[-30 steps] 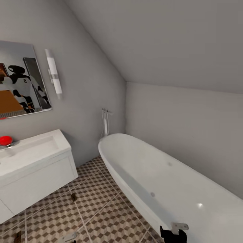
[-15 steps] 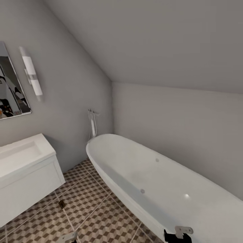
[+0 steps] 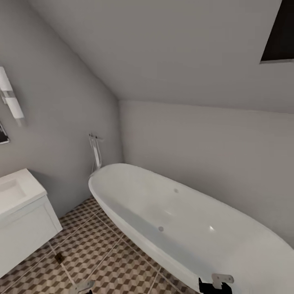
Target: Take the four mousetraps from the cabinet in the bathroom and place them on the bathroom floor. Make sure all four end up on the same floor surface, and ensure that at least two of them are either under or directly next to the same bathroom sink.
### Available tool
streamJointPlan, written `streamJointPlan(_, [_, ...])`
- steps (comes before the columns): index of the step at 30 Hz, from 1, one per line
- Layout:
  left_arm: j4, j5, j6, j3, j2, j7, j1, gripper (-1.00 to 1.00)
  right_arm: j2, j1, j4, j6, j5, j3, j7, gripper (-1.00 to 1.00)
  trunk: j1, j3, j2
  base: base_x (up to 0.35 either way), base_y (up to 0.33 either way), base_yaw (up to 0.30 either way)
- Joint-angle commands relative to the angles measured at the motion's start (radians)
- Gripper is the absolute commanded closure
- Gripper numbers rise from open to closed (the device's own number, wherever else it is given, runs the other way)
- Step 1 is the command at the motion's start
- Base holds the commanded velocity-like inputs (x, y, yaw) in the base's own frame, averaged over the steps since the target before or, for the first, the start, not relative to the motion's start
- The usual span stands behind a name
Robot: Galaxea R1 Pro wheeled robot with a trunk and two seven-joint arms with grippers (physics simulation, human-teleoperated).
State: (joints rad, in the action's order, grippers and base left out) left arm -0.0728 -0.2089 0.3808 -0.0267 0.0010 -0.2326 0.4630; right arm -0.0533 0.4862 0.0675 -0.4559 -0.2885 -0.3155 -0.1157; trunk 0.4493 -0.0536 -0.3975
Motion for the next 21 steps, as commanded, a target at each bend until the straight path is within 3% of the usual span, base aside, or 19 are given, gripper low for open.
streamJointPlan(1, [-0.004, -0.006, 0.007, -0.003, 0.000, 0.000, 0.002, -1.00, 0.000, 0.002, 0.005, -0.006, -0.011, -0.005, -0.007, -1.00, 0.001, -0.002, -0.002, 0.000, 0.000, -0.257])
streamJointPlan(10, [0.007, -0.008, 0.008, -0.007, 0.009, -0.003, 0.002, -1.00, -0.004, 0.002, 0.004, -0.008, -0.014, -0.007, -0.007, -1.00, 0.001, -0.002, -0.002, 0.000, 0.000, -0.260])
streamJointPlan(14, [0.087, -0.005, -0.001, -0.009, 0.016, -0.025, 0.002, -1.00, -0.024, 0.002, 0.000, -0.021, -0.016, -0.009, -0.007, -1.00, 0.001, -0.002, -0.002, 0.000, 0.000, -0.262])
streamJointPlan(21, [0.126, -0.005, -0.003, -0.005, 0.028, -0.039, 0.002, -1.00, -0.043, 0.002, 0.002, -0.045, -0.011, -0.010, -0.007, -1.00, 0.001, -0.002, -0.002, 0.000, 0.000, -0.262])
